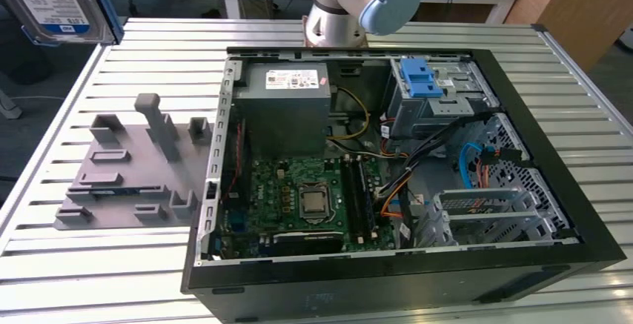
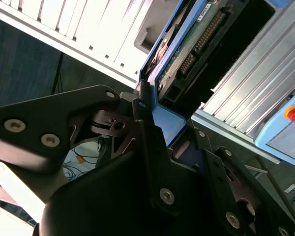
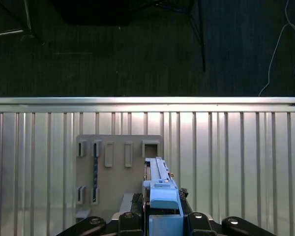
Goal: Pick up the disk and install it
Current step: 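Pick up the disk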
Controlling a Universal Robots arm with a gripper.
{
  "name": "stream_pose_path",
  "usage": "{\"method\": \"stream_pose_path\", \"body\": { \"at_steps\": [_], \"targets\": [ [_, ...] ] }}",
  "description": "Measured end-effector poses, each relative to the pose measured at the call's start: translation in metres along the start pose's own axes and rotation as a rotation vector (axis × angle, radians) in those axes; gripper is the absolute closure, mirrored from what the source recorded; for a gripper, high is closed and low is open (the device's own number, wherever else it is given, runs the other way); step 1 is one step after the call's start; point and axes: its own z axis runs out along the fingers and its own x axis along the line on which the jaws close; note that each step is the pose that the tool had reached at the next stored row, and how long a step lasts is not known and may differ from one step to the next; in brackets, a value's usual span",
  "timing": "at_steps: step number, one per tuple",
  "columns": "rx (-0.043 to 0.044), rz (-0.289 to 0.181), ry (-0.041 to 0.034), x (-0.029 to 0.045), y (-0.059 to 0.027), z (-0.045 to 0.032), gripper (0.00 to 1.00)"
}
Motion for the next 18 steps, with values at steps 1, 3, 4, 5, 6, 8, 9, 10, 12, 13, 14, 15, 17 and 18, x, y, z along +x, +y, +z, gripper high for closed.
{"method": "stream_pose_path", "body": {
  "at_steps": [1, 3, 4, 5, 6, 8, 9, 10, 12, 13, 14, 15, 17, 18],
  "targets": [
    [-0.0001, 0.000, 0.0000, 0.0000, 0.0000, -0.0021, 0.64],
    [-0.0001, 0.000, 0.0001, -0.0001, 0.0001, -0.0059, 0.64],
    [0.0000, 0.000, 0.0000, -0.0001, 0.0002, -0.0075, 0.64],
    [0.0001, 0.000, 0.0000, -0.0001, 0.0002, -0.0090, 0.64],
    [0.0003, 0.000, 0.0002, -0.0001, 0.0002, -0.0097, 0.64],
    [0.0004, 0.000, 0.0004, -0.0001, 0.0002, -0.0097, 0.64],
    [0.0004, 0.000, 0.0004, -0.0001, 0.0002, -0.0097, 0.64],
    [0.0004, 0.000, 0.0004, -0.0001, 0.0002, -0.0096, 0.64],
    [0.0002, 0.000, 0.0004, 0.0002, 0.0003, -0.0097, 0.64],
    [0.0003, 0.000, 0.0004, 0.0008, 0.0003, -0.0097, 0.64],
    [0.0004, 0.000, 0.0004, 0.0016, 0.0003, -0.0097, 0.64],
    [0.0002, 0.000, 0.0006, 0.0026, 0.0002, -0.0098, 0.64],
    [0.0003, 0.000, 0.0008, 0.0054, 0.0001, -0.0097, 0.64],
    [0.0003, 0.000, 0.0009, 0.0075, 0.0001, -0.0097, 0.64]
  ]
}}
